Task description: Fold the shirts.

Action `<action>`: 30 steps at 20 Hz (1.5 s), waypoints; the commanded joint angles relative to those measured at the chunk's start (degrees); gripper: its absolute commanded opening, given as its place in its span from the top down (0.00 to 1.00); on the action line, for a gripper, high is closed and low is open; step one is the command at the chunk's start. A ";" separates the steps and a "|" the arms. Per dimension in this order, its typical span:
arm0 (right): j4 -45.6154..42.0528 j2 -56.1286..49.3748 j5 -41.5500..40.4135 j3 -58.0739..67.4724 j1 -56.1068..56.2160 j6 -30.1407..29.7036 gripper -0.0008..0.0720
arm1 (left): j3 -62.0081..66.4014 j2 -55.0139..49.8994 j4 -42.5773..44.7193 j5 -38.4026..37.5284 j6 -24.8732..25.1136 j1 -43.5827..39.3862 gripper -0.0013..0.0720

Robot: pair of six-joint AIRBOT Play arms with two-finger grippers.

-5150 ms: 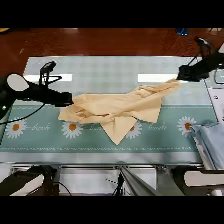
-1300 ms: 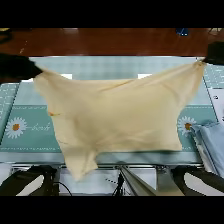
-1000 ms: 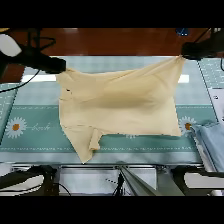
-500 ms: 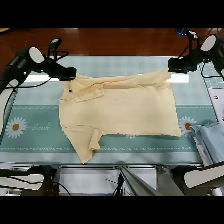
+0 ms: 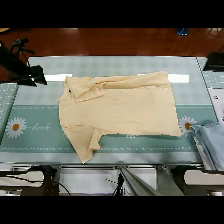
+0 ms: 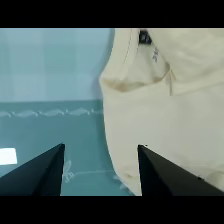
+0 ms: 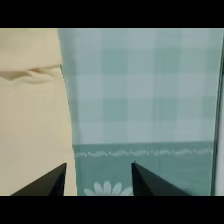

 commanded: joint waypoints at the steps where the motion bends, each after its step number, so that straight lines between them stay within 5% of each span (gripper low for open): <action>1: 8.02 7.02 3.98 -7.34 -11.15 -0.90 0.31 | -11.45 6.36 -9.20 -4.15 2.89 3.06 0.26; 8: 16.17 15.10 -3.34 -31.87 -23.23 -3.82 0.32 | -48.41 22.51 -13.90 9.92 10.32 9.31 0.26; 20: 25.79 15.08 -8.81 -37.11 -23.10 -7.91 0.34 | -57.48 12.87 -24.74 28.17 14.91 7.37 0.28; 21: 26.88 15.10 -8.63 -37.11 -23.10 -7.91 0.34 | -57.46 12.17 -25.90 29.83 14.88 6.27 0.30; 24: 27.30 15.41 -8.09 -37.11 -23.10 -9.03 0.34 | -57.46 10.78 -28.28 31.63 15.19 3.52 0.92; 27: 11.63 15.69 -6.23 -37.81 -23.47 -7.48 0.34 | -57.37 11.17 -28.26 30.69 16.50 3.34 0.95; 30: 11.39 17.14 -7.50 -45.48 -27.98 -6.71 0.37 | -57.16 12.74 -28.59 29.88 17.77 3.41 0.95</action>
